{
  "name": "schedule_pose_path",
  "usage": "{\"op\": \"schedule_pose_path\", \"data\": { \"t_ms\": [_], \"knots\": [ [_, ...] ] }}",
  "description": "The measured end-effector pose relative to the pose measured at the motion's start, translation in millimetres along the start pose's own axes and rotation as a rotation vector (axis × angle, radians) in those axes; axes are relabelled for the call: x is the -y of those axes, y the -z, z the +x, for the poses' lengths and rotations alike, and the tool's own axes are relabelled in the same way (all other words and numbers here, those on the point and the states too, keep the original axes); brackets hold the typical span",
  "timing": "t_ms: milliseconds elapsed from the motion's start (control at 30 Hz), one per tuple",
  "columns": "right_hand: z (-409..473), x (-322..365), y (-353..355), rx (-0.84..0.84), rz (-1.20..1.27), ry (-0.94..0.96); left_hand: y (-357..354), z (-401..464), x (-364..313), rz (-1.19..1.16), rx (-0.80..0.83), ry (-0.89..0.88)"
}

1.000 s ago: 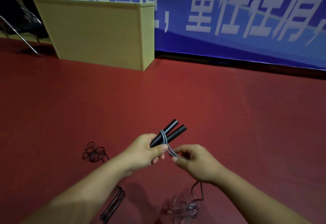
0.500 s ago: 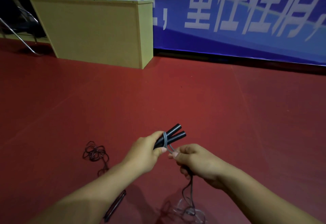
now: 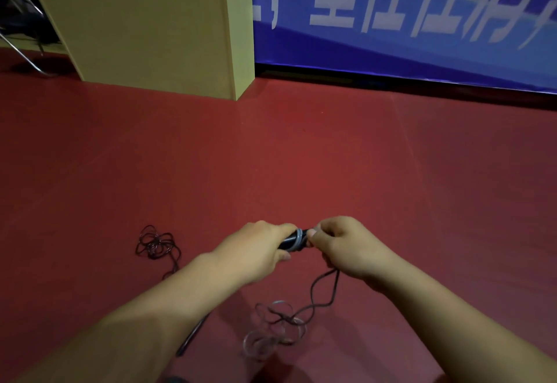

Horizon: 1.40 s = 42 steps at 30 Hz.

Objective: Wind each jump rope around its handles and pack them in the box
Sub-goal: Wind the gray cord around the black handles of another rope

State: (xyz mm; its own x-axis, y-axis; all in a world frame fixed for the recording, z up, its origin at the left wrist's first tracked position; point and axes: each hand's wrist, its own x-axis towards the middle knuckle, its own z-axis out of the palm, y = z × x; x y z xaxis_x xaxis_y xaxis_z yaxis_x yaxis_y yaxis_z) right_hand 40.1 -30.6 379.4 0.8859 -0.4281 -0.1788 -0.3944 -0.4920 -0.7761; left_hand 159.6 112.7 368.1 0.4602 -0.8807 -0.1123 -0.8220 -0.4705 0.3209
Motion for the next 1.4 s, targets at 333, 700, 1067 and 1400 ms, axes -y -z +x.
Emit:
{"op": "schedule_pose_path", "data": {
  "t_ms": [333,700,1067,1400],
  "knots": [
    [9,-9,19,-0.036,-0.157,0.2,11,-10,2,-0.347,0.341,-0.12],
    [13,-24,12,0.404,0.713,0.071,26,-20,0,-0.994,0.539,-0.198],
    [14,-4,-13,0.189,0.557,-0.048,25,-15,1,-1.135,0.15,-0.113],
    [20,-5,-17,0.079,0.635,-0.025,21,-9,0,-1.177,-0.272,0.063]
  ]
}}
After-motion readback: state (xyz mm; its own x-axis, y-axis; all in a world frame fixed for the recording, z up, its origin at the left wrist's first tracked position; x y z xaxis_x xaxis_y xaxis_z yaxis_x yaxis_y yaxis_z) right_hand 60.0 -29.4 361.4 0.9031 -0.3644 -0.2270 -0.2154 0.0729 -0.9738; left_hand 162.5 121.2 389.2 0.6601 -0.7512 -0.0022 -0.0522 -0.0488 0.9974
